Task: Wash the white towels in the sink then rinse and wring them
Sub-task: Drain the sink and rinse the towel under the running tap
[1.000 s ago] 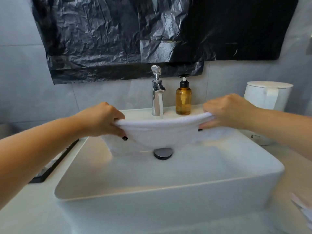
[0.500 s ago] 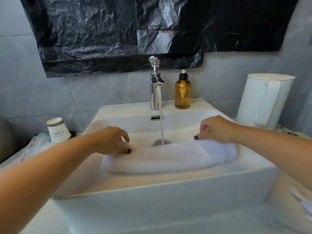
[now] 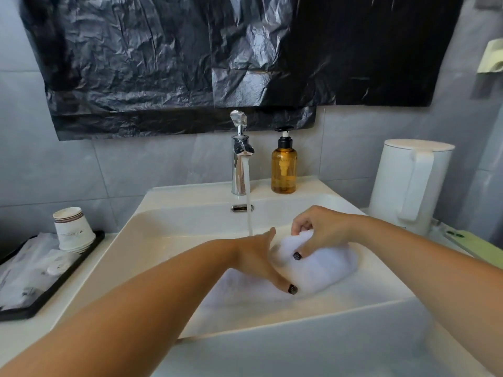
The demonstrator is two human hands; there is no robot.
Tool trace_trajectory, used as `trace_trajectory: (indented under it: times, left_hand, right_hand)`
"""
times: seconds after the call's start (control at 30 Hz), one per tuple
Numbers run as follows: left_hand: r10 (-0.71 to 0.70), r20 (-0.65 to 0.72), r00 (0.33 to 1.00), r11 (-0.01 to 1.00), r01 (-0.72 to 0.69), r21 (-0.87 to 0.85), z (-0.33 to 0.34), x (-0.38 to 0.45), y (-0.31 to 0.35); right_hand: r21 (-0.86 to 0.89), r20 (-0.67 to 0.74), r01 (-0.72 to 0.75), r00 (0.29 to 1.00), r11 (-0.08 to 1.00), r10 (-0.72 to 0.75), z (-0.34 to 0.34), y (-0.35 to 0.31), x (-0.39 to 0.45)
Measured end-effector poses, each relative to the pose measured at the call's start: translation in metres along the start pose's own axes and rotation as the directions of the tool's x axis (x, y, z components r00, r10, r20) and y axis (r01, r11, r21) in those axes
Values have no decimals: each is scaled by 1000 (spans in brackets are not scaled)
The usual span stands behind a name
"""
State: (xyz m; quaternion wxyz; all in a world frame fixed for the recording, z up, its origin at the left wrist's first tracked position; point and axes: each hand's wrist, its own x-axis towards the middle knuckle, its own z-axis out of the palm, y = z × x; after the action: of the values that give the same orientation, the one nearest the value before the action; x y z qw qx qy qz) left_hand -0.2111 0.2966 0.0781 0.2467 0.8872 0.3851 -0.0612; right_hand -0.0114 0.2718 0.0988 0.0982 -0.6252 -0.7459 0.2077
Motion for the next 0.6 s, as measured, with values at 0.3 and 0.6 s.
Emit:
trace_trajectory:
  times: [0.3, 0.6]
  left_hand:
    - [20, -305, 952, 703, -230, -673, -19, 1, -38]
    - [-160, -364, 918, 337, -296, -894, -32, -2, -64]
  right_hand:
    - [355, -527, 285, 847, 890, -61, -8, -53, 47]
    - [959, 20, -104, 953, 265, 303, 5, -68, 78]
